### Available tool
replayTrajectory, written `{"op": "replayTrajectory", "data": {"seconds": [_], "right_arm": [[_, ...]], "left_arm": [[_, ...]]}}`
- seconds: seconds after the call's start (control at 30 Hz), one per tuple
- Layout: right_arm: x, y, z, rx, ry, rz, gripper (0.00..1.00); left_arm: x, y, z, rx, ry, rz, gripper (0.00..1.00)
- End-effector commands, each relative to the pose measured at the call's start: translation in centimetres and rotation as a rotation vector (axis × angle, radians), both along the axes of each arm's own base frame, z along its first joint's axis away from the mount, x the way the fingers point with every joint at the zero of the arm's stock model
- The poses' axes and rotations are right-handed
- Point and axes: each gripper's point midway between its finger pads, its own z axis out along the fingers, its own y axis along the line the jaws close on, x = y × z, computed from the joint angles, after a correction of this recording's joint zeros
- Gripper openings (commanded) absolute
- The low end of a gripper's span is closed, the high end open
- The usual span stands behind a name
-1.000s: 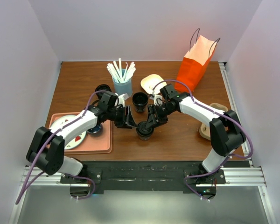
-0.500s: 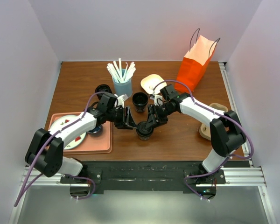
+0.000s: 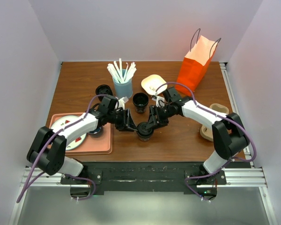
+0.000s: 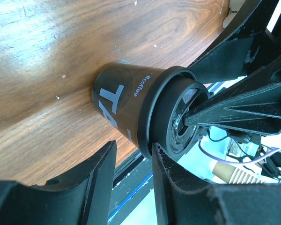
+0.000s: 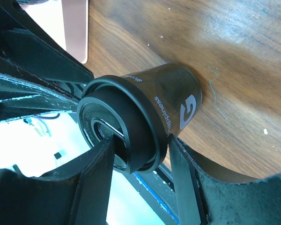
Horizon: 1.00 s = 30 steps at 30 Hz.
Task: Pack the takeout coffee
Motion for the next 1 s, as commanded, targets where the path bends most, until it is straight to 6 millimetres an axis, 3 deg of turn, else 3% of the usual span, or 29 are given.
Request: {"op": "replayTrajectory", "data": {"seconds": [0.0,0.2,0.53,0.97], "right_arm": [[-0.7,-1.3,-3.2,-0.099,0.012,-0.023,0.51],[-1.0,-1.6,-3.9,-0.116,0.014,-0.039,0.5],[-1.7,-2.4,-5.1,-0.142,0.017,-0.045,0.49],[-2.3,-2.4,-6.0,-0.084,-0.049,-0.071,0.44]], "left_arm": [[0.1,-0.5,-0.9,-0.001,0.009,-0.002,0.37],[-0.4,-0.2,-1.8,0.019,0.035,0.001,0.18],[-1.6,0.7,-3.7,0.066,0.091,0.001,0.17],[-1.2,0.6,-4.3,0.056,0.032,0.009,0.13]]}}
